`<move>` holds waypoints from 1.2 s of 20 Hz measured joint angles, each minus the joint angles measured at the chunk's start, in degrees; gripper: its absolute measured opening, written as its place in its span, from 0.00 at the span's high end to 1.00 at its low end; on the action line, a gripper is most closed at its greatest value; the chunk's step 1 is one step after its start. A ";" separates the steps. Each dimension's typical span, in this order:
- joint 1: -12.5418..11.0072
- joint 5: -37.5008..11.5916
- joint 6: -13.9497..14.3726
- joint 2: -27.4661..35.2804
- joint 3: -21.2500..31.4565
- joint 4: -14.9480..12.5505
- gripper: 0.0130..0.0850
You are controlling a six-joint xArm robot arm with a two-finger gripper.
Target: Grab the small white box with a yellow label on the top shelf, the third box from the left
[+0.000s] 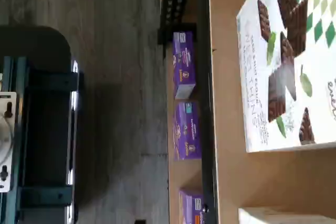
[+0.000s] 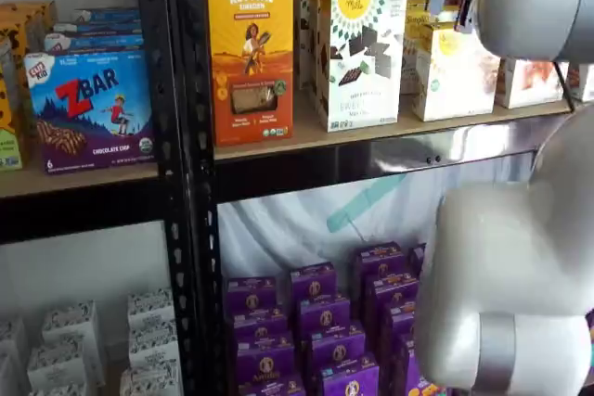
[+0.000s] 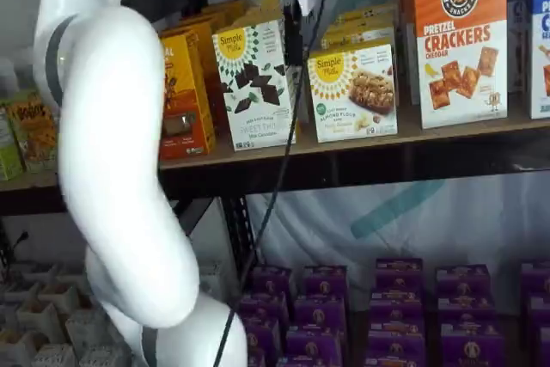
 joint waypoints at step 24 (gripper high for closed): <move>-2.45 -13.85 -3.85 0.25 6.18 1.69 0.00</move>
